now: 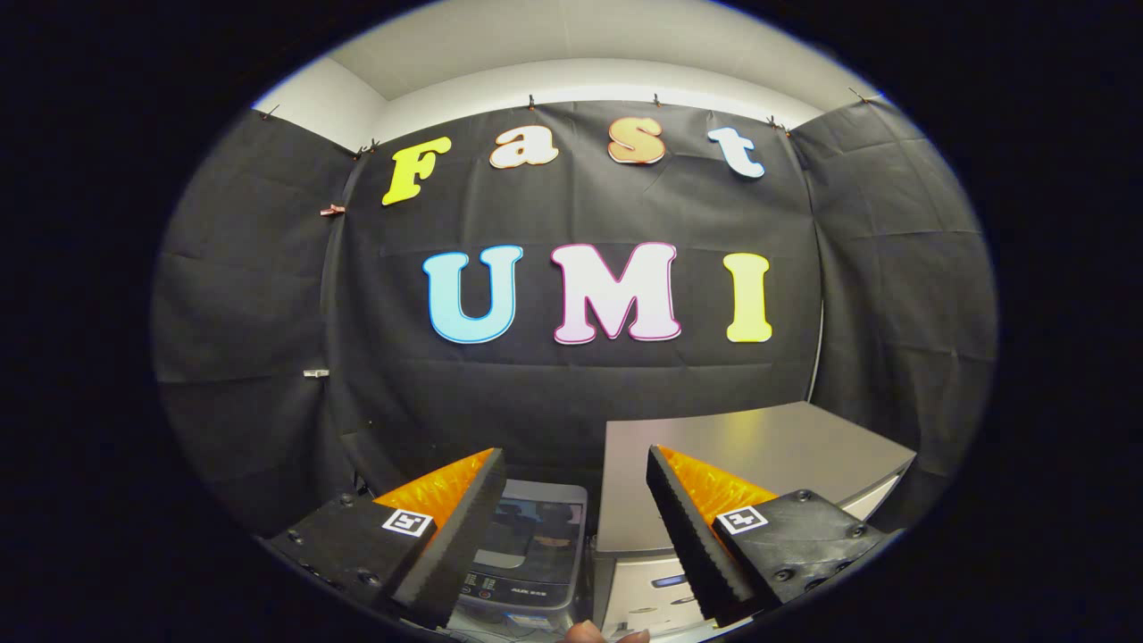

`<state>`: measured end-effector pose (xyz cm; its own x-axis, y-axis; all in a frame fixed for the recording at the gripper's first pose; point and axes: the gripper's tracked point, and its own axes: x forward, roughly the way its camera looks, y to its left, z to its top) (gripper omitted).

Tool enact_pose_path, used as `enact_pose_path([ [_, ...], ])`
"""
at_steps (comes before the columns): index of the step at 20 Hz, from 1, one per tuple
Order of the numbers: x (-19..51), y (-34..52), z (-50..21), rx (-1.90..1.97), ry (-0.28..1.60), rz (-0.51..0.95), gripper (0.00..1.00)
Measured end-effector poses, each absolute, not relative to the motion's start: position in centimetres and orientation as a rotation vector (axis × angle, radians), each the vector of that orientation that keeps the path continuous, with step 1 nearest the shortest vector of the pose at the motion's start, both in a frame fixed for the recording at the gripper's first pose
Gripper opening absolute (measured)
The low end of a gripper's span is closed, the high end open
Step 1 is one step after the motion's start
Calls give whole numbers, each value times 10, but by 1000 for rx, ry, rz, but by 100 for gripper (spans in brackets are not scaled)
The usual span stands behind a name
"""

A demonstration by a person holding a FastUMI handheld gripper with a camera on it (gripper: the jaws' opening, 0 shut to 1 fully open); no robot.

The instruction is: Put the clothes into the washing machine and then close the washing machine lid.

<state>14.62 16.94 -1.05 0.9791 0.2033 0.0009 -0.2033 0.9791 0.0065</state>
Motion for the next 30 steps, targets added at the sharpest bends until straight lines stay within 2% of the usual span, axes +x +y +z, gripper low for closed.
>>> enact_pose_path([
  [7,108,127,13,10,-69,154,99],
  [16,89,96,-15,52,-33,96,99],
  [30,75,102,-19,22,-53,102,98],
])
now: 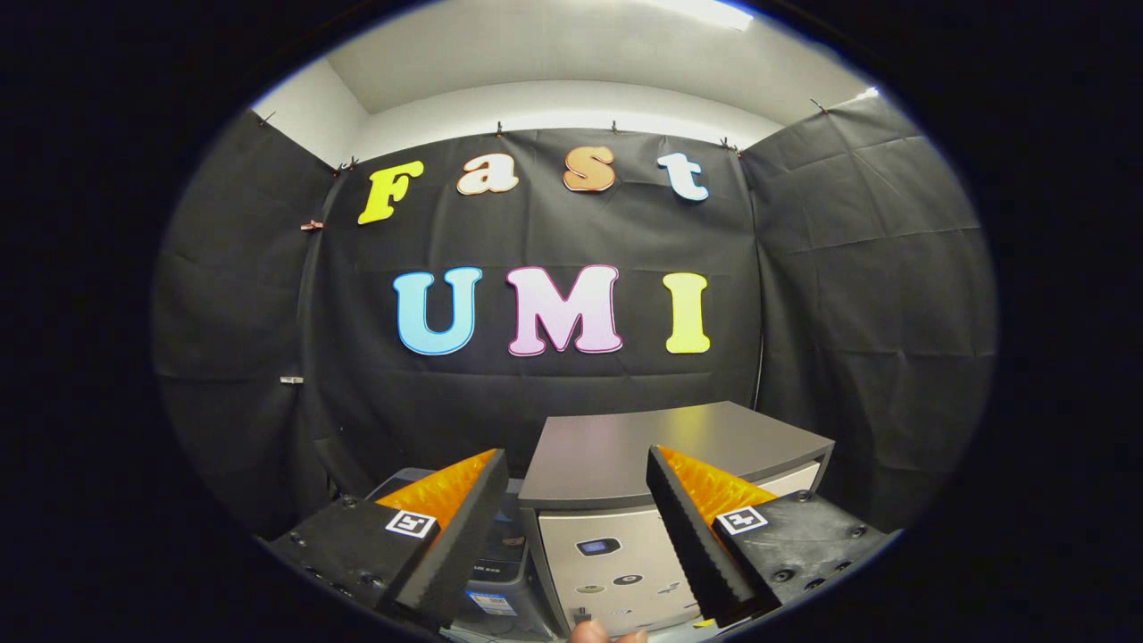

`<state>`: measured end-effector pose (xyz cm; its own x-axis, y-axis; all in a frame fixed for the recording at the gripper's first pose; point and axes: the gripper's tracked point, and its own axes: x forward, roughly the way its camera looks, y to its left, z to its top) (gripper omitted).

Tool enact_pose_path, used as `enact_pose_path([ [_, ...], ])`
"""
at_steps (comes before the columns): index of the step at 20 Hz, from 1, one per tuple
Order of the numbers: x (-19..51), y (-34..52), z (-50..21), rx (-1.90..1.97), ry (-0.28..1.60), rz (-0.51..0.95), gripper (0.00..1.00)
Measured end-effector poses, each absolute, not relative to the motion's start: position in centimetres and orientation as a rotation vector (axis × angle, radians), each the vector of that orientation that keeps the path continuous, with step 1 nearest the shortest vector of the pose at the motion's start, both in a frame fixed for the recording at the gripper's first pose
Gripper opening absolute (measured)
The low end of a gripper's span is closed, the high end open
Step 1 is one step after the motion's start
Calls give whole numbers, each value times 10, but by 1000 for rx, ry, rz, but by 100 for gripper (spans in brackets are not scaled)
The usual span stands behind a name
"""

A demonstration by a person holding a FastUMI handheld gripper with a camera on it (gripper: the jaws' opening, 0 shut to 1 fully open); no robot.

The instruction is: Put the clothes into the washing machine and then close the washing machine lid.

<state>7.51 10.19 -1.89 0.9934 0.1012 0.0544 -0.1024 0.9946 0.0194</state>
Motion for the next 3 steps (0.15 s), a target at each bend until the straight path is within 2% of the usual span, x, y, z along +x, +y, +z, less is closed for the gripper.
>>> enact_pose_path([
  [3,74,103,-21,21,-46,104,98],
])
